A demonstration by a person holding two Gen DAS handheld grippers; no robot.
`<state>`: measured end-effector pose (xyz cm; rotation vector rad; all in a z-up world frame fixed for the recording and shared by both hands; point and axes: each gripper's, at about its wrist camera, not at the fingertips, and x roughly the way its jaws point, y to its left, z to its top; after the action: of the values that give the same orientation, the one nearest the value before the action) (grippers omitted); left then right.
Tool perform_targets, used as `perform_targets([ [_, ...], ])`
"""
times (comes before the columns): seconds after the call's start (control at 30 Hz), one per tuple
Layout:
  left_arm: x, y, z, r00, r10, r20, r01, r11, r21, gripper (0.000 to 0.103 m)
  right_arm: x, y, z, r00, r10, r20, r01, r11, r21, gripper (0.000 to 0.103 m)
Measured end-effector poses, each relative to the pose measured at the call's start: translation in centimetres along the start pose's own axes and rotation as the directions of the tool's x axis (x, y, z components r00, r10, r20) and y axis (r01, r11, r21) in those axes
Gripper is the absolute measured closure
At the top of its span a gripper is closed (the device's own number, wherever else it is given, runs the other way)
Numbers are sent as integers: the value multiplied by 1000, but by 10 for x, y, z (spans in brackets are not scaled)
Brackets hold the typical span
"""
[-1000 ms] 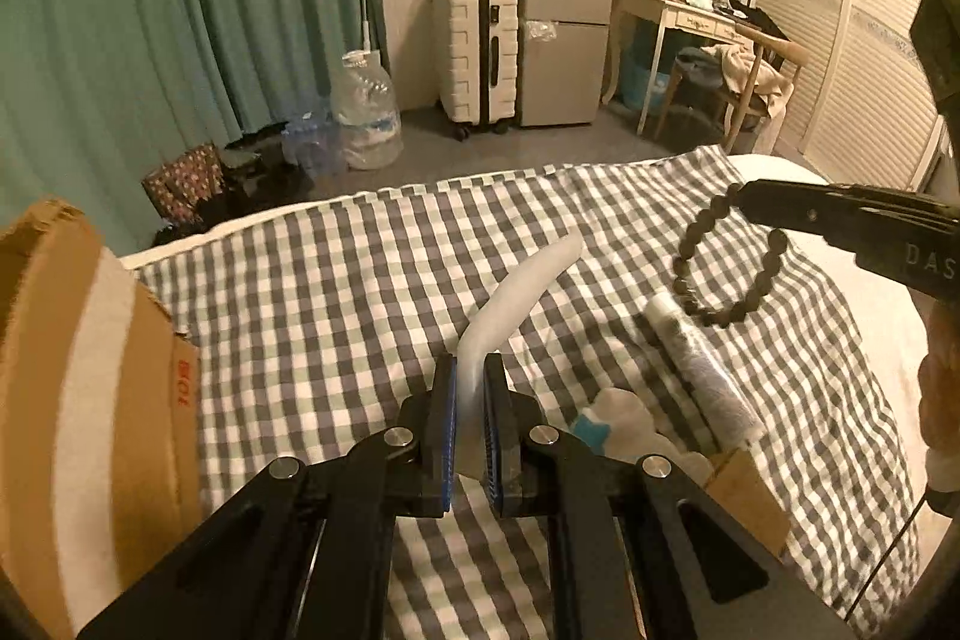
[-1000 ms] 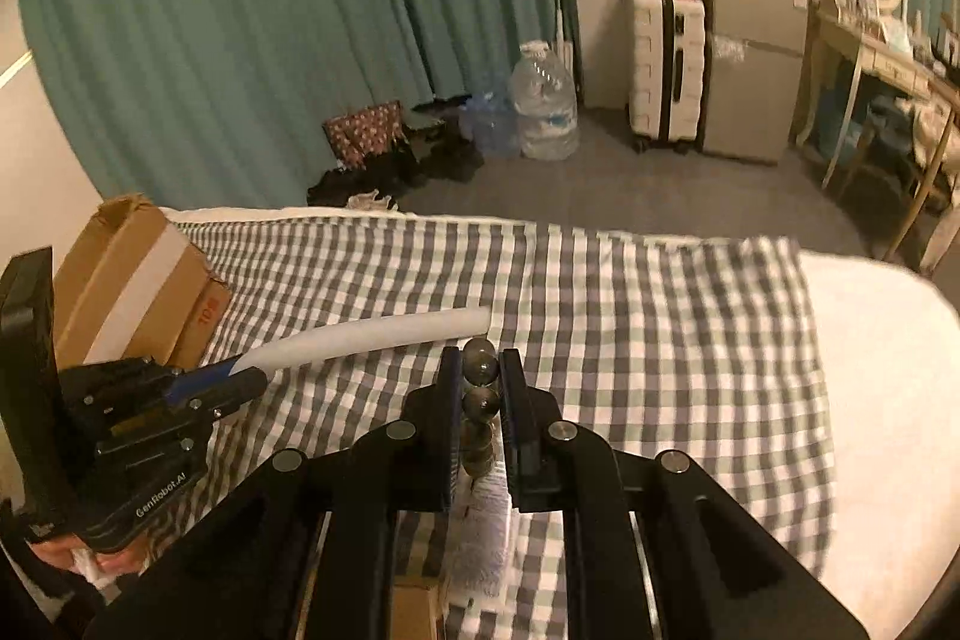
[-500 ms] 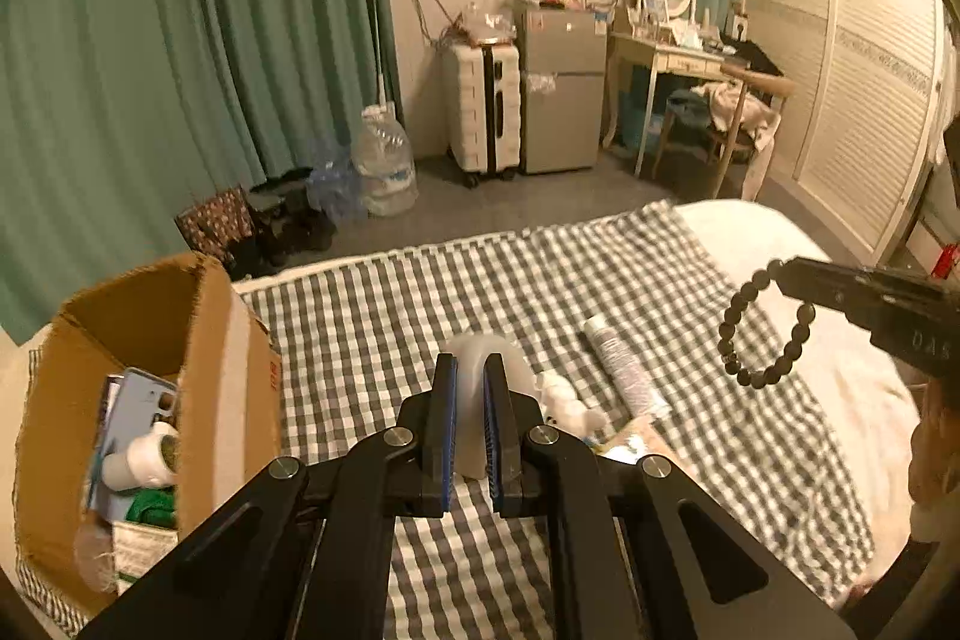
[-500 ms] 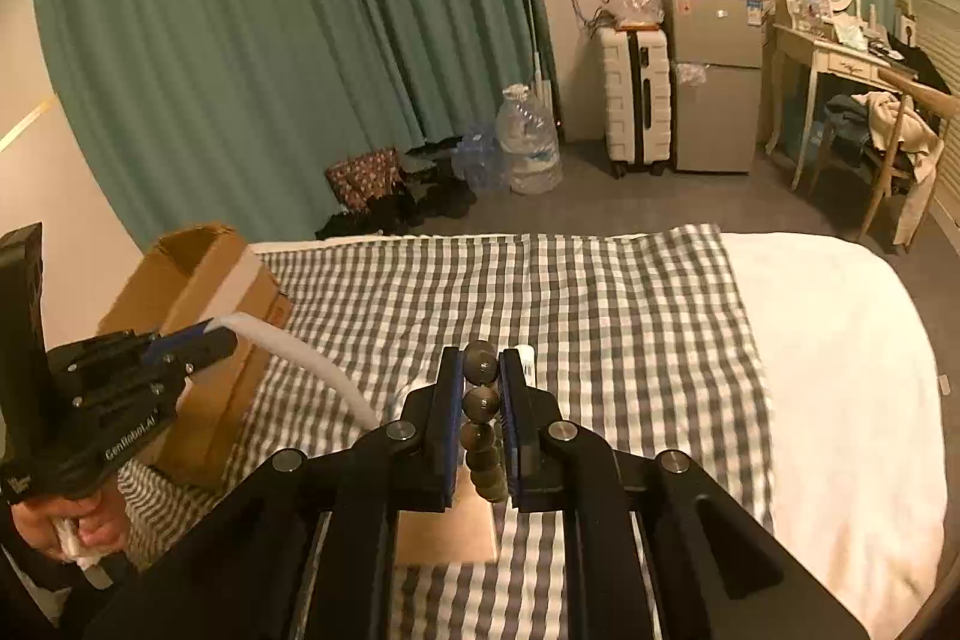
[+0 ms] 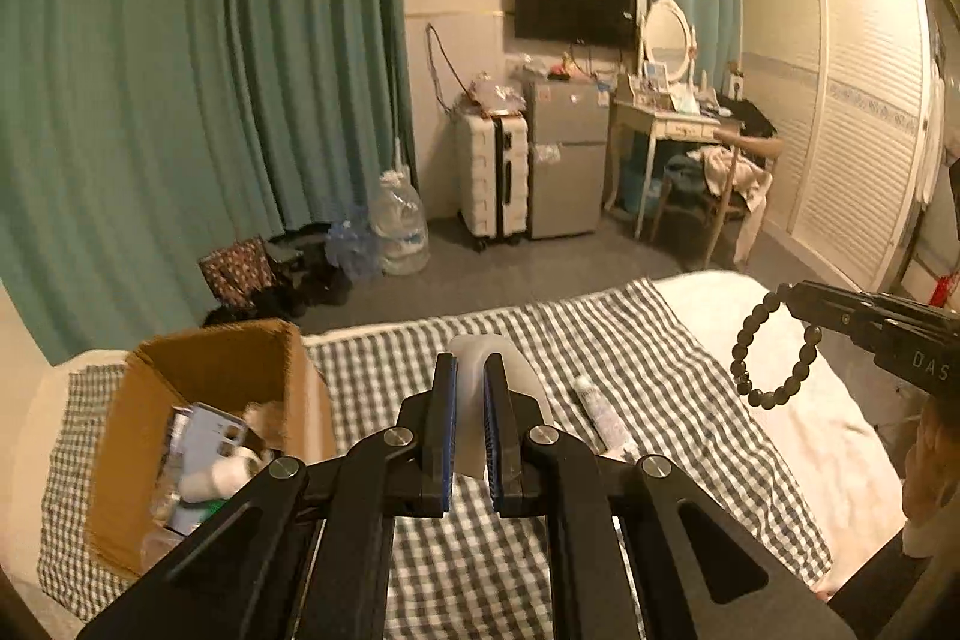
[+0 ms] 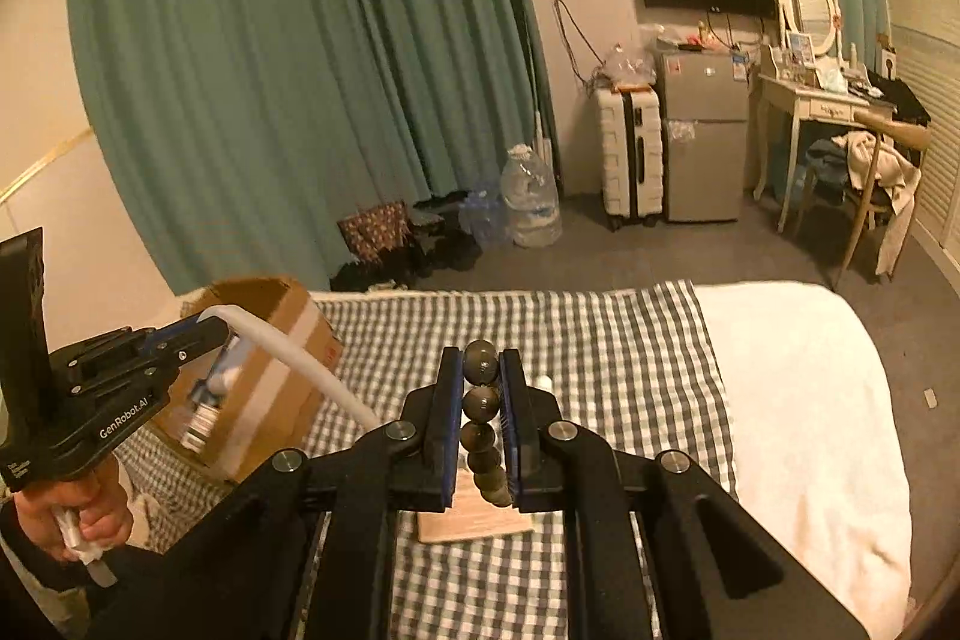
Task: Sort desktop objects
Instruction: 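Carry the foam tube and beaded bracelet with both tools over the box, then lower the foam tube and bracelet into the box and open both tools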
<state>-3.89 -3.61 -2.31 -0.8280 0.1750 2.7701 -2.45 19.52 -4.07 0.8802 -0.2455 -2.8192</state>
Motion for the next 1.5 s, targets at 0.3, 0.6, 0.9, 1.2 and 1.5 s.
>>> perform_targets([
  [0.3,-39,72,17,993,101,65,-98,994,-50,95,-7,64,23,996,74,45,-70,995,-71,92],
  [0.6,-53,156,12,974,221,54,-214,971,-110,95,29,149,37,981,193,25,-188,972,-140,92],
  [0.9,-33,220,-15,959,282,-12,-281,948,-152,95,86,232,37,953,299,-47,-302,932,-200,92],
  [1.2,28,261,-42,951,290,-111,-306,935,-177,95,171,276,11,930,323,-174,-357,906,-225,92],
  [1.5,85,269,-55,933,297,-203,-330,931,-154,77,240,282,-4,923,285,-259,-343,914,-216,91],
])
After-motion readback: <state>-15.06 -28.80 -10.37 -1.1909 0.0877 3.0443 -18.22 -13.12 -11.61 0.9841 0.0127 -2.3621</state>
